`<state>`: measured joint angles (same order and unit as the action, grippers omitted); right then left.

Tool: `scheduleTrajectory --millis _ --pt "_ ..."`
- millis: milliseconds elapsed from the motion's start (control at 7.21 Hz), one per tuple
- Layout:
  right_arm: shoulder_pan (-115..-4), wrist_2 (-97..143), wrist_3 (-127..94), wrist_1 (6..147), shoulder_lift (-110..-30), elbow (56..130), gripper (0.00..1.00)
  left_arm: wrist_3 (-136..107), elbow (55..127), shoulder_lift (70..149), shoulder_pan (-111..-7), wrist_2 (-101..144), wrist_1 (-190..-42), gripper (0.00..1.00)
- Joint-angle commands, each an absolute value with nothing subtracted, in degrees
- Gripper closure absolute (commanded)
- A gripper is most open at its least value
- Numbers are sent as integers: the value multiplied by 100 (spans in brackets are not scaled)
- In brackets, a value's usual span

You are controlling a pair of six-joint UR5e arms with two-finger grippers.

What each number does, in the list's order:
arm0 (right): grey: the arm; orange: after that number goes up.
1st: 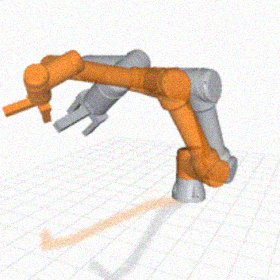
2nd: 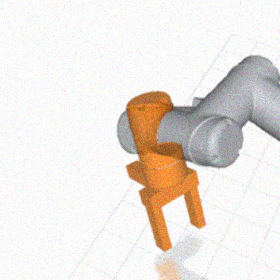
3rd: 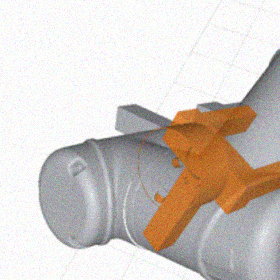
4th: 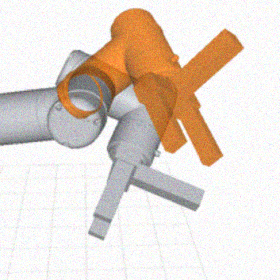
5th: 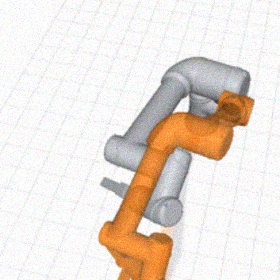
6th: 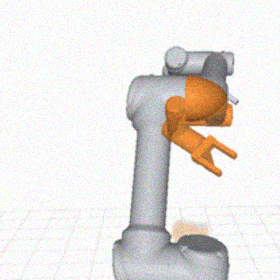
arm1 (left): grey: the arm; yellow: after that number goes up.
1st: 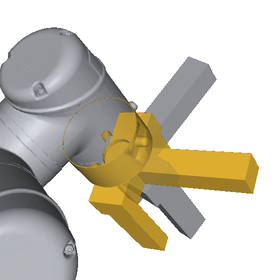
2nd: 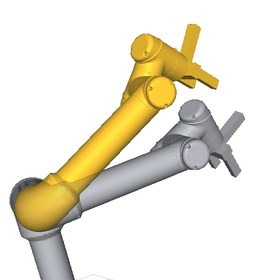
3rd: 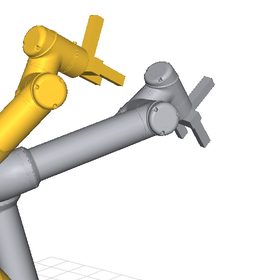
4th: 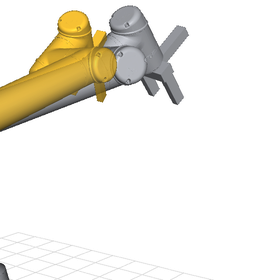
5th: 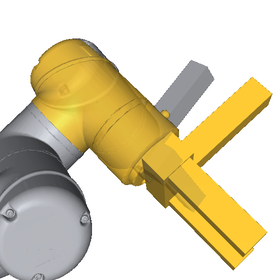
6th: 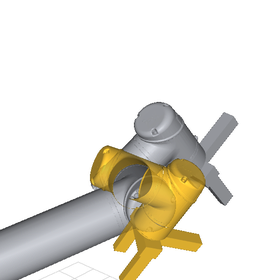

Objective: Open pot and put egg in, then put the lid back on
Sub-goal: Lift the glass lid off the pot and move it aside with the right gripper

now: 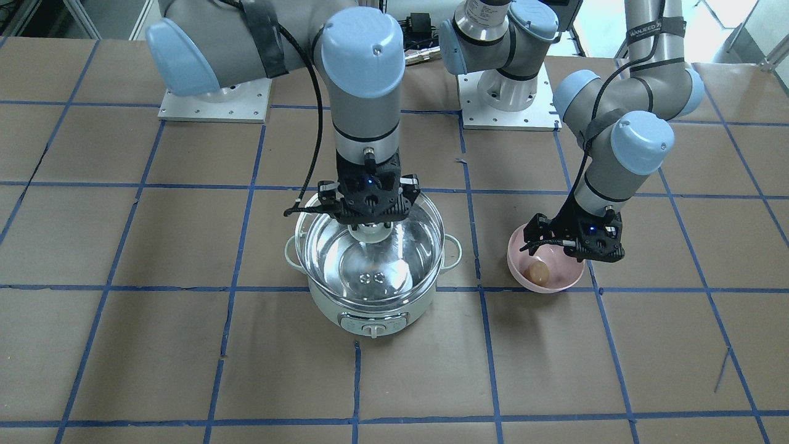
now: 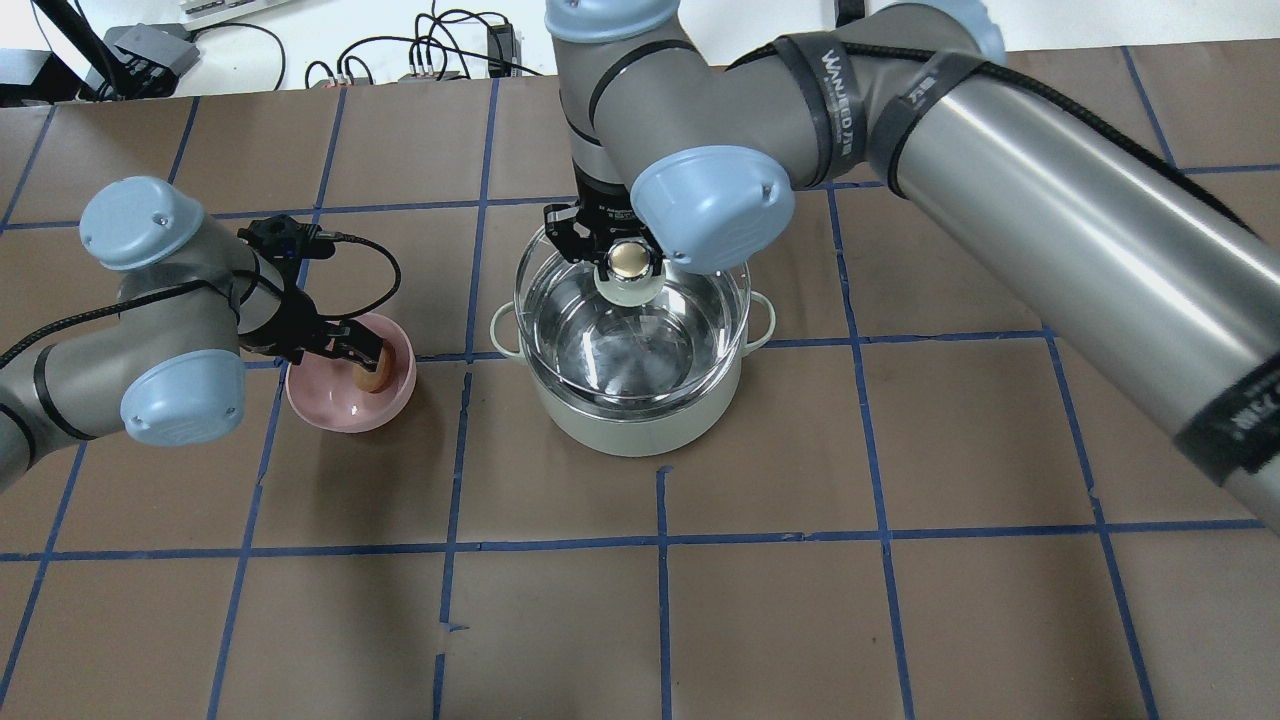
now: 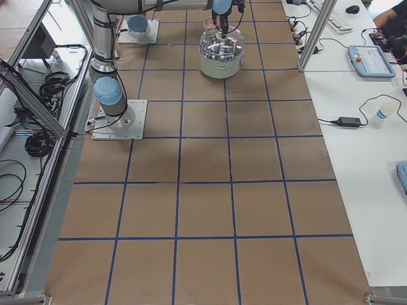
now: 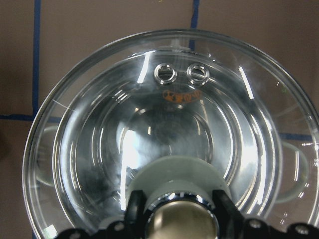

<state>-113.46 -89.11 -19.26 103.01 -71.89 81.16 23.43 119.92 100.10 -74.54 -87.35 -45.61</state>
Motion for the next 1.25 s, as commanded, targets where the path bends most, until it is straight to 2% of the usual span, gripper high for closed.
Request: scheduleTrajectory --millis 0,277,416,1109 --pt "-10535 -8938 -1637 9252 -8082 8156 98 2329 11997 10063 -7471 -8728 -4544 1" --pt "-9244 -8851 -797 8554 -8804 8383 99 2346 11980 10160 -7471 -8561 -4457 1" --pt "-9020 -8833 -721 8560 -9015 8594 99 2338 11997 10265 -7471 -8561 -4291 1" --pt "-9035 -8921 -774 8613 -9070 8631 98 2320 11997 10432 -7497 -8552 -4271 2"
